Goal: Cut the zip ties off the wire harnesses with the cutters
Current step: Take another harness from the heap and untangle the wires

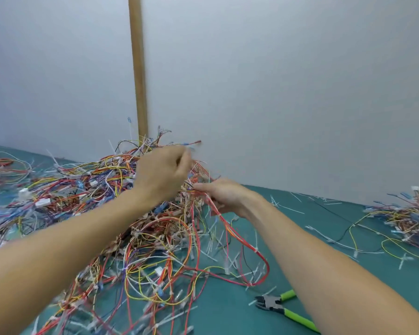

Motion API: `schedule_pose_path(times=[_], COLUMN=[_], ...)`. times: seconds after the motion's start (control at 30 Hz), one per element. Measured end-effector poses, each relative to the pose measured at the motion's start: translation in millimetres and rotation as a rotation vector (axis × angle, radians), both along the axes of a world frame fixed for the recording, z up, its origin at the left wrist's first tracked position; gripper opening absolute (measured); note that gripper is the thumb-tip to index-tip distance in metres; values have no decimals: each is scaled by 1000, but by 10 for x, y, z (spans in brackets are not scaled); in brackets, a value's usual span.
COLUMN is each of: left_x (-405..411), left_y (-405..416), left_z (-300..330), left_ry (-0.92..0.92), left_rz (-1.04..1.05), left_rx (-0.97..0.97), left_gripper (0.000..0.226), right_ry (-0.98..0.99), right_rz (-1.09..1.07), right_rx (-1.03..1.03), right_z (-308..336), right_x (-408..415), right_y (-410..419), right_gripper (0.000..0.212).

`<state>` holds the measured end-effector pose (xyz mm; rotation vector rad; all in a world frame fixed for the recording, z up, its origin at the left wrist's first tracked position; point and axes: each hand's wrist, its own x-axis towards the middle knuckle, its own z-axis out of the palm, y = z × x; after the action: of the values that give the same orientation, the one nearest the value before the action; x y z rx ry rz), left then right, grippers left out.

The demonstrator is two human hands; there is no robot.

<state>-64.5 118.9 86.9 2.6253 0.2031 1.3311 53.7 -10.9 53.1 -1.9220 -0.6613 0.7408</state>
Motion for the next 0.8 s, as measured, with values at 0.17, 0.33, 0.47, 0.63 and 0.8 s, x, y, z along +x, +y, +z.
schedule_pose_path(times=[0.17,0.33,0.47,0.63,0.8], left_x=[152,204,316,366,277], left_y=[754,841,682,451,256], left_z=[8,135,282,435,487], left_ry=[715,358,476,225,140], left_rz=[245,218,254,193,-164], left_rx=[393,214,306,324,35], left_gripper=[36,28,26,30,23], right_ry=[21,-255,-378,-382,-382], right_rz=[-13,-438,-153,-683,-938], right_rx=[53,343,212,482,628], right_z=[-9,3,44,169,190], right_x=[-49,-30,-193,-75,85], right_y=[163,280,380,337,43], right_gripper=[29,54,41,30,25])
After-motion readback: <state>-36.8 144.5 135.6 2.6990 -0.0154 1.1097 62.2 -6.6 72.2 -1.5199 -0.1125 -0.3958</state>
